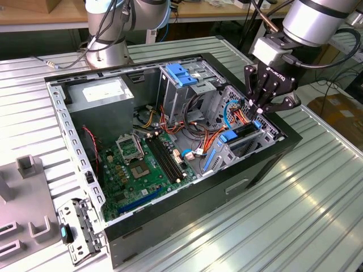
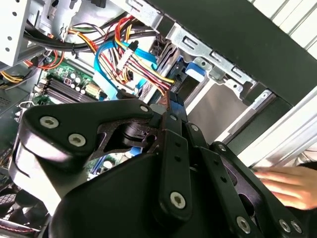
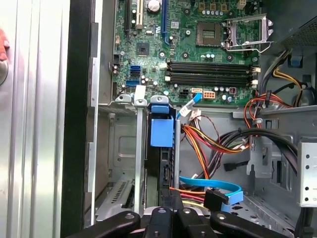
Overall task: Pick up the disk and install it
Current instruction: 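Insert the second disk wire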
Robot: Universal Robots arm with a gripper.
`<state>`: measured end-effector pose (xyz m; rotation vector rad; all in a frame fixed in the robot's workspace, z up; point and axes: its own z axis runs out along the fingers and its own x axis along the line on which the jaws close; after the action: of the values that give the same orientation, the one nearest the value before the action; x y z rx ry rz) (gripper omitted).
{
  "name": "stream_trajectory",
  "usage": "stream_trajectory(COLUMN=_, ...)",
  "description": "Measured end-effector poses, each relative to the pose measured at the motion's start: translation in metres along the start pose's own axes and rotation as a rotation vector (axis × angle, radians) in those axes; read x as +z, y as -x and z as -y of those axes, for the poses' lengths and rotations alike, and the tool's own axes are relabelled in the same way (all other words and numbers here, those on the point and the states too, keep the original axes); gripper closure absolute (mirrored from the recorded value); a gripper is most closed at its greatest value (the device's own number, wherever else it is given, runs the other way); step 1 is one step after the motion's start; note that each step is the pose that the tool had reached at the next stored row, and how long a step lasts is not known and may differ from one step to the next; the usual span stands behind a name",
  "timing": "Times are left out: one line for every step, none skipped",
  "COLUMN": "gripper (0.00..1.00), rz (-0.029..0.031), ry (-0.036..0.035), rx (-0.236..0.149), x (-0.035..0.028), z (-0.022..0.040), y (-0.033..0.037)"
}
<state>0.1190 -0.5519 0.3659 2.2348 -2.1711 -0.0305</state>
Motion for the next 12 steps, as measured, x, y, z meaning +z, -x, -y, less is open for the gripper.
stream_trajectory(gripper=0.89, rz=0.0001, ry=0.0000, rx=0.000, x=0.0001, z=-0.0009, y=0.0000)
stream_trajectory(gripper=0.89, rz=0.0000, ry=0.0000, rx=0.000, x=0.0001, z=-0.0018, y=-0.0001)
stream_trajectory(gripper=0.89, rz=0.0001, ry=0.0000, rx=0.000, x=0.0001, z=-0.0018, y=-0.0001)
stream_trajectory(gripper=0.89, rz=0.0001, ry=0.0000, rx=0.000, x=0.0001, z=-0.0022, y=0.0000)
stream_trajectory(gripper=0.89, rz=-0.0002, ry=0.0000, rx=0.000, x=-0.0022, z=-0.0023, y=0.0001)
stream_trajectory(gripper=0.89, rz=0.0000, ry=0.0000, rx=0.000, x=-0.0051, z=-0.0024, y=0.0000)
stream_trajectory(gripper=0.89, rz=0.0000, ry=-0.0001, rx=0.000, x=-0.0090, z=-0.0025, y=0.0000)
stream_trajectory(gripper=0.89, rz=0.0001, ry=-0.0001, rx=0.000, x=-0.0122, z=-0.0026, y=0.0000)
stream_trajectory(gripper=0.89, rz=0.0002, ry=0.0000, rx=0.000, x=-0.0151, z=-0.0027, y=0.0000)
stream_trajectory(gripper=0.89, rz=0.0001, ry=0.0003, rx=0.000, x=-0.0192, z=-0.0029, y=-0.0001)
stream_trajectory(gripper=0.89, rz=0.0005, ry=0.0006, rx=0.000, x=-0.0197, z=-0.0029, y=-0.0001)
stream_trajectory(gripper=0.89, rz=0.0006, ry=0.0007, rx=0.000, x=-0.0198, z=-0.0036, y=0.0000)
